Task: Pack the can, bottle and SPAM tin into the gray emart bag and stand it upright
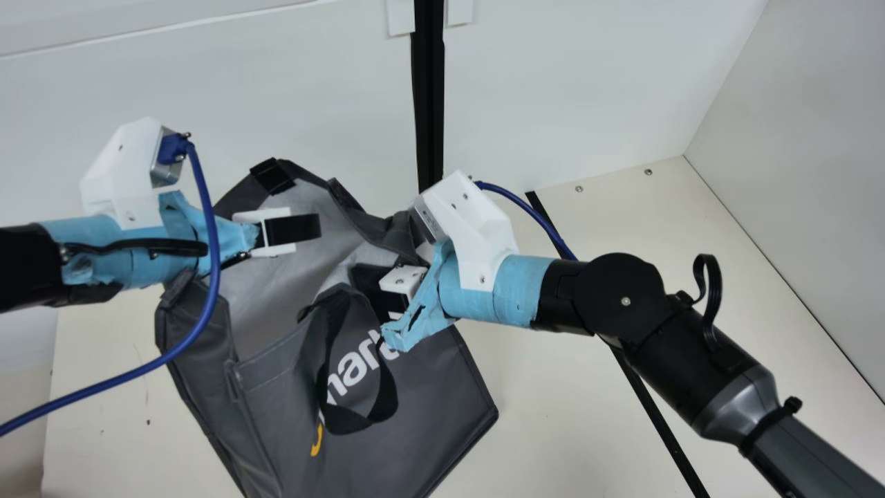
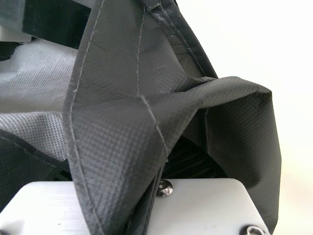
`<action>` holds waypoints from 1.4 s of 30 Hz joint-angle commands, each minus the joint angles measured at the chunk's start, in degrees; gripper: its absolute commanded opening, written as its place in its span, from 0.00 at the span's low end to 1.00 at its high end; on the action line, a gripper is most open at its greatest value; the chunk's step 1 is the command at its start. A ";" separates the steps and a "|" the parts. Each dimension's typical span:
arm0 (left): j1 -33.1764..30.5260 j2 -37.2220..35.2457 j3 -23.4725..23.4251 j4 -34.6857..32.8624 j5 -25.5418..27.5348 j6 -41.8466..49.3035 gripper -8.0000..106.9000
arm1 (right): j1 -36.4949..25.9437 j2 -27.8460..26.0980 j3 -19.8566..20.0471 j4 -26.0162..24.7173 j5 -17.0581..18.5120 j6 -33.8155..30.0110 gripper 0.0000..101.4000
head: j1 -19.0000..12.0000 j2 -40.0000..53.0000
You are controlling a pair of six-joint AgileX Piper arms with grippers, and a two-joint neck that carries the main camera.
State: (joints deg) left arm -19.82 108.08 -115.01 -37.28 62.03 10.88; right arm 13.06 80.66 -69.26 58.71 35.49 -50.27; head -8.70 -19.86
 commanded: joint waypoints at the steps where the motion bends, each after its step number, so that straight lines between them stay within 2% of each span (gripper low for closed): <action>1: 0.00 0.00 0.00 0.00 0.00 0.00 0.85 | 0.00 0.00 0.00 0.00 0.00 0.00 0.00 | -1.30 -0.14; 2: -0.21 -2.26 3.18 -0.14 -0.88 0.41 0.85 | 0.00 0.00 0.00 0.00 0.00 0.00 0.00 | -1.30 -0.14; 8: 0.76 -4.35 5.02 -2.85 -1.27 3.24 0.85 | 0.00 0.00 0.00 0.00 0.06 0.00 0.00 | -1.30 -0.14; 21: 5.64 -11.19 6.70 -11.52 1.86 13.56 0.85 | 0.00 0.00 0.00 0.06 0.06 0.00 0.00 | -1.30 -0.14; 33: 12.30 -17.03 9.23 -18.38 5.32 19.02 0.85 | 0.00 0.00 0.00 0.06 0.06 0.00 0.00 | -1.30 -0.14; 37: 14.61 -19.01 10.55 -17.89 5.59 18.86 0.85 | 0.00 0.00 0.00 0.06 0.06 0.00 0.00 | -1.30 -0.14; 42: 16.82 -21.27 12.17 -13.94 4.82 16.50 0.85 | 0.00 0.00 0.00 0.06 0.06 0.00 0.00 | -1.30 -0.14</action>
State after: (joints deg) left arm -3.30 87.12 -103.16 -52.47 67.12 27.97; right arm 13.06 80.66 -69.26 58.77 35.55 -50.27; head -8.70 -19.95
